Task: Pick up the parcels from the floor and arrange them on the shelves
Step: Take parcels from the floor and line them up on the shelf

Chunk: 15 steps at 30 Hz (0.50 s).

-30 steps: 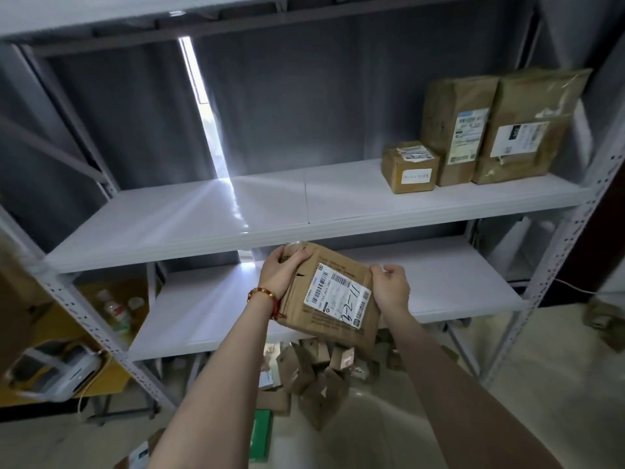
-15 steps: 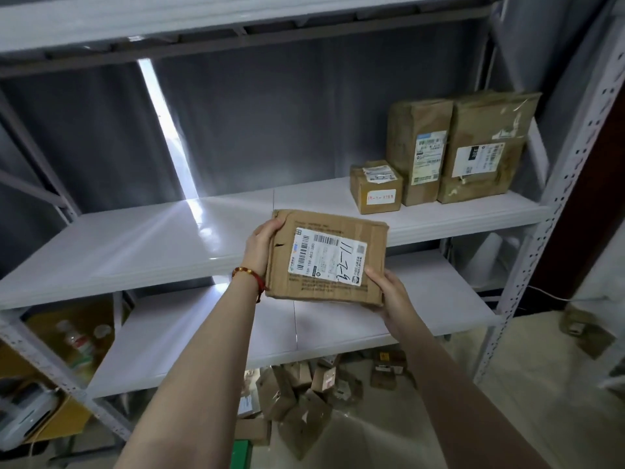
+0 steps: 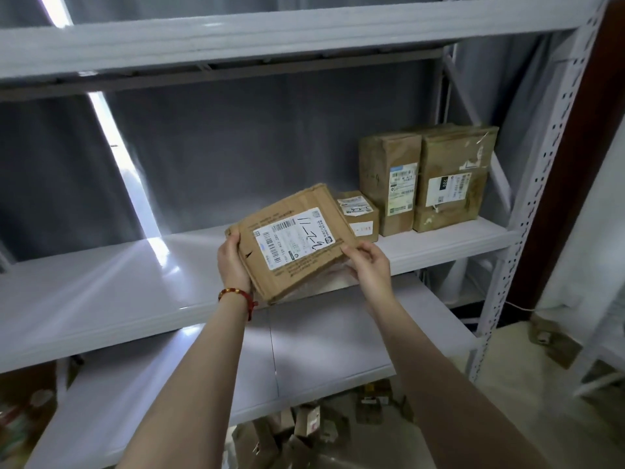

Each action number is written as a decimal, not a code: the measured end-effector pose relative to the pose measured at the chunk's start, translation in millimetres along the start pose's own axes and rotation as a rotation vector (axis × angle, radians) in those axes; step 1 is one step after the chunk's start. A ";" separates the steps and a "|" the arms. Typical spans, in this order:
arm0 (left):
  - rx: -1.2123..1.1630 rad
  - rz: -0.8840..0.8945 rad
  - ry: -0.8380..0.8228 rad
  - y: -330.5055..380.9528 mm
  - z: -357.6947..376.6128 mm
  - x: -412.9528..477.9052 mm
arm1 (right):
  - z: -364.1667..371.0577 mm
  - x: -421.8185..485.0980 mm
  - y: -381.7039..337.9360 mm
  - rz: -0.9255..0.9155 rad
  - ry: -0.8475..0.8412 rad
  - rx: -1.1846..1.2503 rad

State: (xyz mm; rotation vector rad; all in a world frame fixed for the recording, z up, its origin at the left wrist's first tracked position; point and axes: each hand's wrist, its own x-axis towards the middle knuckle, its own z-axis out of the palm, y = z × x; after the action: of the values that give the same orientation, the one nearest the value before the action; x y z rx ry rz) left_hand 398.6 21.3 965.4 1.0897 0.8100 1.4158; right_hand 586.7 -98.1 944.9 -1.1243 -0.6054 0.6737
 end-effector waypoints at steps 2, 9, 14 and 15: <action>0.049 0.039 0.072 -1.5 -2.4 7.1 | 15.3 10.6 1.0 -0.004 0.008 -0.021; 0.173 -0.007 0.170 -13.3 -28.6 36.1 | 68.8 29.7 23.3 0.048 -0.043 -0.080; 0.369 0.032 0.131 -22.1 -54.6 68.4 | 88.4 57.9 62.9 0.066 0.012 -0.064; 0.407 0.044 0.125 -21.9 -56.8 75.8 | 96.3 52.6 54.3 0.072 0.037 -0.071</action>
State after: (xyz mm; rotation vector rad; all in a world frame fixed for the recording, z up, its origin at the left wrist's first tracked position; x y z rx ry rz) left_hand 356.6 104.9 938.9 1.3398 1.2074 1.4005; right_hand 541.0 14.5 929.3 -1.2266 -0.5626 0.6962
